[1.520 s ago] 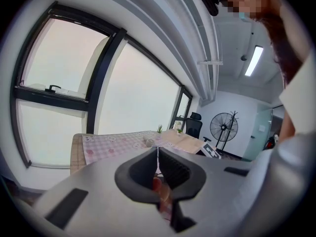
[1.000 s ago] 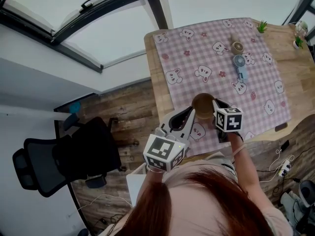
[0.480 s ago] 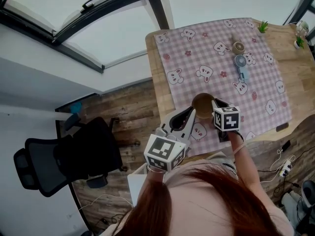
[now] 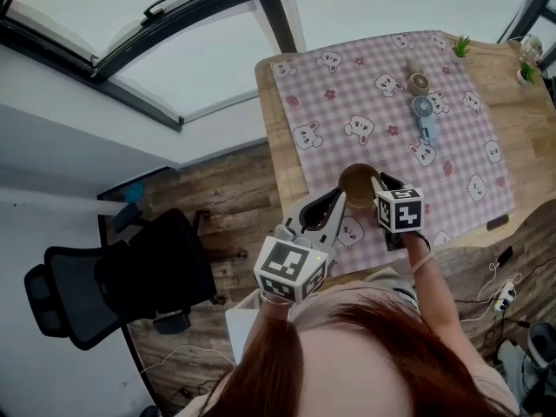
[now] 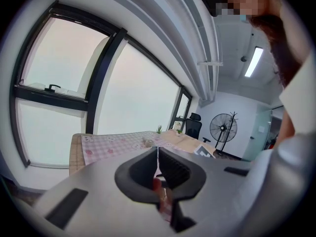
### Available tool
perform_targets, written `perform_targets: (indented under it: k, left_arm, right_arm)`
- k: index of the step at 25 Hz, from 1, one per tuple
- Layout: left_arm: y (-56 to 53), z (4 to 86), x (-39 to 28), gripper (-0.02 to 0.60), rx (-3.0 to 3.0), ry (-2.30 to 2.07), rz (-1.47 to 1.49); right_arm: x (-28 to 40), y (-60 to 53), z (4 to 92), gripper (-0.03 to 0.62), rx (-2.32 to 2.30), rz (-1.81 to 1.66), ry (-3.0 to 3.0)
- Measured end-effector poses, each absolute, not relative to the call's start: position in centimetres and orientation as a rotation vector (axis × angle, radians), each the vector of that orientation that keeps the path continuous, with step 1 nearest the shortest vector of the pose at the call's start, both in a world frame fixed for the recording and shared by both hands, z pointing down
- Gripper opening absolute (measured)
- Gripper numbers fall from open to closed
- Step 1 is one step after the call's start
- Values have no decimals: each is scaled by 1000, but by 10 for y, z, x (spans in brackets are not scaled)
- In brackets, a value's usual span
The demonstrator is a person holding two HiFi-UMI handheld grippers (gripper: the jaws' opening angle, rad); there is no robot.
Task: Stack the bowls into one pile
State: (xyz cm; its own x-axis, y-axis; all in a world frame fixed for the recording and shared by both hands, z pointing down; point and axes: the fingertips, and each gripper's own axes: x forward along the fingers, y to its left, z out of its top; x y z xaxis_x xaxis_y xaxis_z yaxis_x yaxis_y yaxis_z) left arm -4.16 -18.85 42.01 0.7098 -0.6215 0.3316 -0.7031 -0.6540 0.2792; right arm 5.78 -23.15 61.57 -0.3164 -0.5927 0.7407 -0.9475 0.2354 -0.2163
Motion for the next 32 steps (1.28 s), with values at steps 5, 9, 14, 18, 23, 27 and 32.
perform_targets:
  k: [5, 9, 14, 18, 23, 27, 32]
  left_arm:
    - [-186, 419, -41, 12, 2537, -1023, 289]
    - [-184, 416, -40, 12, 2545, -1019, 284]
    - [-178, 410, -37, 12, 2559, -1013, 276]
    - [-174, 408, -36, 12, 2569, -1010, 272]
    - [-166, 405, -33, 12, 2582, -1007, 268]
    - [-161, 402, -29, 12, 2590, -999, 268]
    - [-153, 400, -22, 12, 2605, -979, 268]
  right_arm:
    - [58, -232, 611, 87, 1424, 897, -2013]
    - [62, -232, 604, 91, 1449, 887, -2025]
    - [66, -228, 593, 91, 1483, 878, -2043]
    - [70, -224, 587, 83, 1507, 865, -2052]
    - [78, -214, 583, 77, 1535, 860, -2048]
    - [86, -206, 581, 61, 1553, 865, -2039]
    - [95, -195, 579, 58, 1575, 865, -2029]
